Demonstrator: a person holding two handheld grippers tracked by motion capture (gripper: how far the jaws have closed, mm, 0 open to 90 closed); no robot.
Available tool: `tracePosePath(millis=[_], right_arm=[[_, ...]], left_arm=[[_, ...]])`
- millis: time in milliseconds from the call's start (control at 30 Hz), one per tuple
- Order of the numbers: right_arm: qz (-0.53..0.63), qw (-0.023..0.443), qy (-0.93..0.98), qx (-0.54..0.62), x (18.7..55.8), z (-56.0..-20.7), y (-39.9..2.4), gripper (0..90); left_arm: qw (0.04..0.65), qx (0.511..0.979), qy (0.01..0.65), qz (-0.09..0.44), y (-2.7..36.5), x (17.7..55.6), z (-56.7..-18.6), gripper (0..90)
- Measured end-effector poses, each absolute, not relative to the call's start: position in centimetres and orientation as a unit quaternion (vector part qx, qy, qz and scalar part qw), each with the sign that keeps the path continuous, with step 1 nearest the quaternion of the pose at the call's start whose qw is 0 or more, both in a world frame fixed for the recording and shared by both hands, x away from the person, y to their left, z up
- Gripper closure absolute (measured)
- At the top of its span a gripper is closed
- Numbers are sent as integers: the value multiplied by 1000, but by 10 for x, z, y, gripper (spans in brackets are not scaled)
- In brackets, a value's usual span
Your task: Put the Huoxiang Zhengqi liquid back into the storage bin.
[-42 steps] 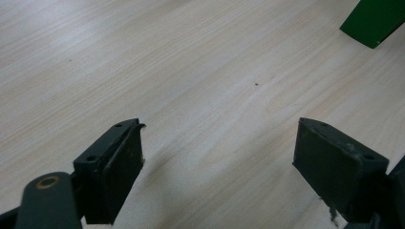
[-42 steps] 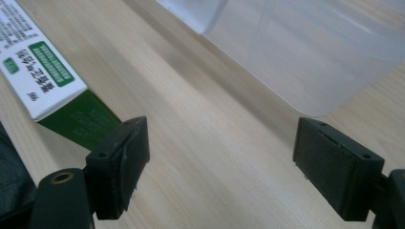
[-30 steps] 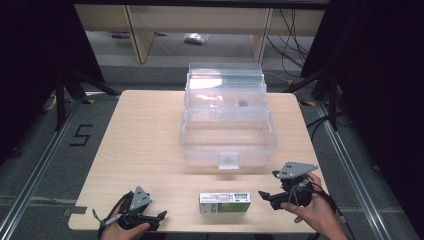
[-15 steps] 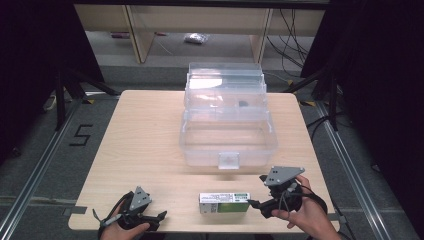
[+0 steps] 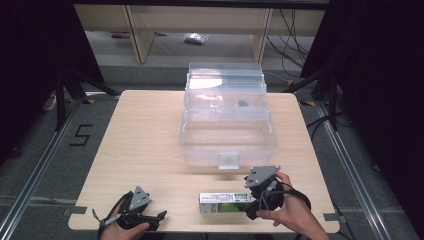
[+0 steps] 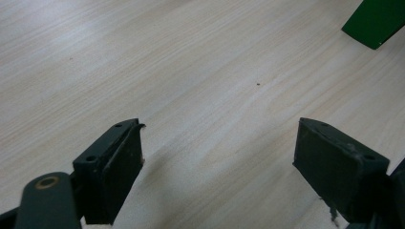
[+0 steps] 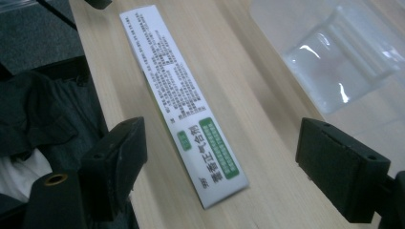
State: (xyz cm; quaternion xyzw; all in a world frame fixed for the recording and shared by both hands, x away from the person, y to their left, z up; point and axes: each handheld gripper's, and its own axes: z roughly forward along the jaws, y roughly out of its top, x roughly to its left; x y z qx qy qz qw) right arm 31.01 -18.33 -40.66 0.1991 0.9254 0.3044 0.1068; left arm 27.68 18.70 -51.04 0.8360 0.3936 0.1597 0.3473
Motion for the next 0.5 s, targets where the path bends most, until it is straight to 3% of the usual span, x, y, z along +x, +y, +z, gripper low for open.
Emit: tracePosePath(millis=[500], right_arm=[[256, 93, 950, 154, 319, -418, -147, 180]], left_arm=[[348, 835, 394, 163, 187, 278, -511, 160]])
